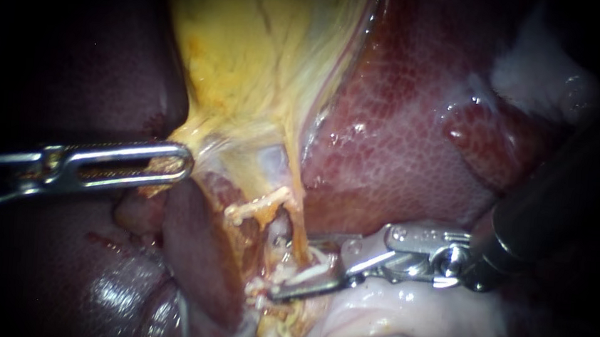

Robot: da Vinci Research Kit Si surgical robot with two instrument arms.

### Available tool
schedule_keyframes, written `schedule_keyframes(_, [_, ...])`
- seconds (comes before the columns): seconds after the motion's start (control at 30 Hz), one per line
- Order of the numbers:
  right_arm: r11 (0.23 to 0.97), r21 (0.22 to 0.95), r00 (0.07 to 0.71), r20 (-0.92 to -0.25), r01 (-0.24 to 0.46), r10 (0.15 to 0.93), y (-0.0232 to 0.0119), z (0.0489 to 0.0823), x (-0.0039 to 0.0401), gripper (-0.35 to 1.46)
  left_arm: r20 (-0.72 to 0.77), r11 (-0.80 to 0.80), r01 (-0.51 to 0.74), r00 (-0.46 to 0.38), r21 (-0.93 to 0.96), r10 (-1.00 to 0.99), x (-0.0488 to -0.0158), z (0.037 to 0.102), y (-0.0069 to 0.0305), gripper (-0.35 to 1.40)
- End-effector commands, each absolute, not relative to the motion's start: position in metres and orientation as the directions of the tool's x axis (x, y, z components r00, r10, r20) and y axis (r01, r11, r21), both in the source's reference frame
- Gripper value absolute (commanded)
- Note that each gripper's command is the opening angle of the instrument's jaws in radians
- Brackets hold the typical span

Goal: Clipping second clip right tube

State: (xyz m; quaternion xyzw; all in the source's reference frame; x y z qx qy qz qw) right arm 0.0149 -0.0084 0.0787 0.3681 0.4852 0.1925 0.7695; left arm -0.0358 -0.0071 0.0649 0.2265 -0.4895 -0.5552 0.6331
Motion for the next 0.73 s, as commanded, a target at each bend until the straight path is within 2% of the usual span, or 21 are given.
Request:
schedule_keyframes(0.03, [0.649, 0.759, 0.455, -0.597, 0.053, 0.661, -0.0082, 0.0788, 0.0146, 0.23, 0.368, 0.281, 0.481, -0.096, 0.83, -0.925, -0.0358, 0.0649, -0.0071, -0.35])
schedule_keyframes(0.1, [0.625, 0.78, 0.457, -0.569, 0.036, 0.684, -0.008, 0.0786, 0.0141, -0.26, 0.369, 0.281, 0.481, -0.096, 0.83, -0.925, -0.0359, 0.0649, -0.0072, -0.35])
schedule_keyframes(0.13, [0.62, 0.784, 0.457, -0.563, 0.032, 0.688, -0.0078, 0.0785, 0.0141, -0.35, 0.369, 0.281, 0.481, -0.096, 0.83, -0.925, -0.0359, 0.0649, -0.0072, -0.35])
schedule_keyframes(0.63, [0.614, 0.789, 0.463, -0.553, 0.025, 0.692, -0.0079, 0.0788, 0.0142, -0.35, 0.369, 0.281, 0.481, -0.096, 0.83, -0.925, -0.0359, 0.065, -0.0071, -0.35])
schedule_keyframes(0.67, [0.614, 0.789, 0.463, -0.553, 0.025, 0.692, -0.0079, 0.0788, 0.0142, -0.3, 0.369, 0.281, 0.481, -0.096, 0.83, -0.925, -0.0359, 0.065, -0.0071, -0.35])
schedule_keyframes(0.73, [0.616, 0.787, 0.463, -0.554, 0.019, 0.693, -0.0078, 0.0785, 0.0139, 0.19, 0.369, 0.281, 0.481, -0.096, 0.83, -0.925, -0.0359, 0.065, -0.0071, -0.35])
